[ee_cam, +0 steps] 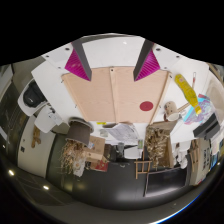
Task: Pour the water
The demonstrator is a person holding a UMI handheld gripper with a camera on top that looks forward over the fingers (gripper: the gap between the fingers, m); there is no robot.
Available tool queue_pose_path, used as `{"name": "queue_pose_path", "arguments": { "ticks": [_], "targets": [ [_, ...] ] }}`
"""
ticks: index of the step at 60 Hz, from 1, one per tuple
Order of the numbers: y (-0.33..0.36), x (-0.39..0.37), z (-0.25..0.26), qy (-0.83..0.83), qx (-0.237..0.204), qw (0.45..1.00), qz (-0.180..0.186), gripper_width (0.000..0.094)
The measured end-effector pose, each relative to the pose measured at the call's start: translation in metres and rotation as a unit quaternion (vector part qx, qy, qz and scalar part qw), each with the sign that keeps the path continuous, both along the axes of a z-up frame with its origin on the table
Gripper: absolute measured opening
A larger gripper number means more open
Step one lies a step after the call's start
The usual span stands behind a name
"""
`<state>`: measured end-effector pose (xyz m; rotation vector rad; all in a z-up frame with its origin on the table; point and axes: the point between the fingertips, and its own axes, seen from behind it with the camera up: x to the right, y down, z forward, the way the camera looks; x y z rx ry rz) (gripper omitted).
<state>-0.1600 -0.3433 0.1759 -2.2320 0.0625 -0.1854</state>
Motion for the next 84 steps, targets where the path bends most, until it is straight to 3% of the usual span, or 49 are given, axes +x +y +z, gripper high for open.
{"name": "queue_pose_path", "arguments": {
  "ticks": [11,26,38,46,54,60,69,73,84],
  "targets": [
    [0.000,-0.055,-0.018,0.004,0.004,1.000,0.012,0.0863],
    [-0.004,-0.183,-0.066,0.033,0.022,0.995,0.087,0.0864],
    [0.030,-0.284,-0.094,0.047,0.066,0.985,0.149,0.0863],
    [0.074,-0.319,-0.111,0.039,0.097,0.983,0.151,0.0853],
    [0.112,-0.335,-0.121,0.058,0.119,0.982,0.131,0.0743],
    [0.124,-0.341,-0.123,0.066,0.133,0.982,0.121,0.0474],
    [0.130,-0.338,-0.124,0.063,0.136,0.982,0.110,0.0371],
    [0.130,-0.336,-0.123,0.063,0.138,0.983,0.104,0.0261],
    [0.134,-0.345,-0.112,0.058,0.130,0.984,0.106,0.0233]
  ]
}}
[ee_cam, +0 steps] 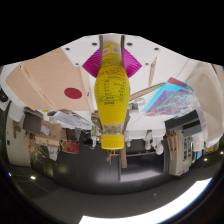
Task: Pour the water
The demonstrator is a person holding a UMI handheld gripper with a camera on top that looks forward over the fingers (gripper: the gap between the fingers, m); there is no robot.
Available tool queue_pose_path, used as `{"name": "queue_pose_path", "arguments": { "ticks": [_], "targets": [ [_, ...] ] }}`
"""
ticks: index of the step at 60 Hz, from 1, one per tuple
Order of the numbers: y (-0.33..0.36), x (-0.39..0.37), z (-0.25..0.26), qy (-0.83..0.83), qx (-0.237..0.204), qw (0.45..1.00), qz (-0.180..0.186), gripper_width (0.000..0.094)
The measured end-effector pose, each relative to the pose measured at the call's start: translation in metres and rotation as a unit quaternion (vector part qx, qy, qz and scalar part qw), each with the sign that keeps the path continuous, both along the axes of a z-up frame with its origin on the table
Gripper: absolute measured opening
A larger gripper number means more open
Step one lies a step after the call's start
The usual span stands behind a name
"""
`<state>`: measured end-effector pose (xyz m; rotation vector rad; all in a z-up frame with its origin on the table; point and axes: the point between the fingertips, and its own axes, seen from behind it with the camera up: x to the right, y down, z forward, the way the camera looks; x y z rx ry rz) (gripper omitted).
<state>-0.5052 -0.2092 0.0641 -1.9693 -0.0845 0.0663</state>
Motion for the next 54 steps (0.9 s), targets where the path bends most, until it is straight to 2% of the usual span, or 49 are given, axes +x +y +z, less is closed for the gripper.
{"name": "queue_pose_path", "arguments": {
  "ticks": [14,23,31,38,54],
  "targets": [
    [0.057,-0.061,0.087,0.139,0.040,0.989,0.015,0.0232],
    [0.103,-0.106,0.138,0.354,0.031,0.935,0.014,0.0233],
    [0.136,-0.131,0.151,0.548,-0.020,0.836,-0.001,0.0231],
    [0.161,-0.143,0.143,0.685,-0.069,0.725,-0.019,0.0231],
    [0.182,-0.149,0.136,0.850,-0.129,0.510,-0.039,0.0234]
  ]
}}
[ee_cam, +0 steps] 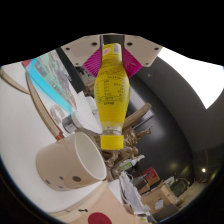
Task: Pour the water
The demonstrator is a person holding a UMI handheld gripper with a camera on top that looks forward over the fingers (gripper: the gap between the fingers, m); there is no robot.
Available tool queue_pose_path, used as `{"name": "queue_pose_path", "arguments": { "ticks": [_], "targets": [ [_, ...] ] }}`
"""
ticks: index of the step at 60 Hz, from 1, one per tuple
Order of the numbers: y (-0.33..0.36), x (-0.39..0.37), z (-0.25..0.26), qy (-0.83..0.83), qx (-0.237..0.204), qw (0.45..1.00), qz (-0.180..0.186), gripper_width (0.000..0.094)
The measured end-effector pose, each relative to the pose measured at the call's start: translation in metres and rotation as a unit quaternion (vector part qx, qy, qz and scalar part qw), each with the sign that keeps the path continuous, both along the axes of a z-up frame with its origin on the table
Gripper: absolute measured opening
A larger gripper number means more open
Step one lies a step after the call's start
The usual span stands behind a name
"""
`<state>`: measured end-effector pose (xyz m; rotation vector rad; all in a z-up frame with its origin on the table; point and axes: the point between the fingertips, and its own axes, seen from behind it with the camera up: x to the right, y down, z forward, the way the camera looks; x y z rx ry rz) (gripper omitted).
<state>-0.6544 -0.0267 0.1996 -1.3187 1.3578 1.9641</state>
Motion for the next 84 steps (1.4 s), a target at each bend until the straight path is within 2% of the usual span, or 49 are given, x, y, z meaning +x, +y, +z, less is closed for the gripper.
{"name": "queue_pose_path", "arguments": {
  "ticks": [6,16,22,28,36,41,46,55,62,73,84],
  "targets": [
    [0.006,-0.004,-0.014,0.018,-0.018,1.000,0.000,0.0233],
    [0.001,-0.010,-0.016,-0.025,-0.014,0.999,0.020,0.0232],
    [-0.002,-0.009,-0.006,-0.099,0.009,0.995,0.030,0.0231],
    [-0.003,0.006,0.019,-0.200,0.064,0.977,0.028,0.0232],
    [0.002,0.049,0.063,-0.401,0.155,0.903,-0.002,0.0233],
    [0.009,0.088,0.090,-0.532,0.205,0.821,-0.031,0.0234],
    [0.007,0.132,0.106,-0.631,0.230,0.739,-0.056,0.0235],
    [0.025,0.218,0.084,-0.767,0.215,0.599,-0.083,0.0234],
    [0.044,0.271,0.023,-0.832,0.176,0.524,-0.053,0.0234],
    [0.039,0.303,-0.081,-0.861,0.124,0.494,-0.001,0.0234],
    [0.032,0.316,-0.136,-0.857,0.102,0.504,0.022,0.0236]
  ]
}}
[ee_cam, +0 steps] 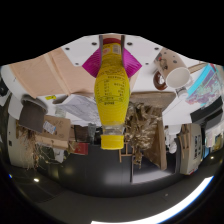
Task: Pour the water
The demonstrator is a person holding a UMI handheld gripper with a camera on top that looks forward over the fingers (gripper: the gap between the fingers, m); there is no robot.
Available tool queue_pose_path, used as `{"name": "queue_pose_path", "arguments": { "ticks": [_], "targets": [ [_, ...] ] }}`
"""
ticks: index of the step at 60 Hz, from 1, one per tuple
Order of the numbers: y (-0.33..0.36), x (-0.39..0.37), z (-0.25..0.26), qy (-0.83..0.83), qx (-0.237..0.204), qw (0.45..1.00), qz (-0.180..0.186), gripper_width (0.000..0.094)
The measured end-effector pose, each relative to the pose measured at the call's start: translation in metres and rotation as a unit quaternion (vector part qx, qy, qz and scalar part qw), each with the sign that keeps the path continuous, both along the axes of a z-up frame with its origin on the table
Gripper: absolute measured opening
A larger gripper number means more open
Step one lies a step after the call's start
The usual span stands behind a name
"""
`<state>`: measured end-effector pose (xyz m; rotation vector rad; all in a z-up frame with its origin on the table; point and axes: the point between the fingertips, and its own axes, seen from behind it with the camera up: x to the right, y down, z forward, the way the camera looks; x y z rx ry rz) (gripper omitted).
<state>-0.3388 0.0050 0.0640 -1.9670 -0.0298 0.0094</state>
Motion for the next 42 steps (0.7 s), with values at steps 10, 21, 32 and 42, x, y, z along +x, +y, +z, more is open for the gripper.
{"name": "queue_pose_path", "arguments": {
  "ticks": [10,21,32,42],
  "targets": [
    [0.000,0.000,-0.004,0.014,0.010,1.000,-0.010,0.0387],
    [-0.014,0.000,-0.003,0.028,-0.031,0.999,-0.016,0.0858],
    [-0.067,0.002,0.041,0.009,-0.052,0.998,-0.043,0.0859],
    [-0.157,-0.012,0.089,0.004,-0.082,0.994,-0.067,0.0859]
  ]
}}
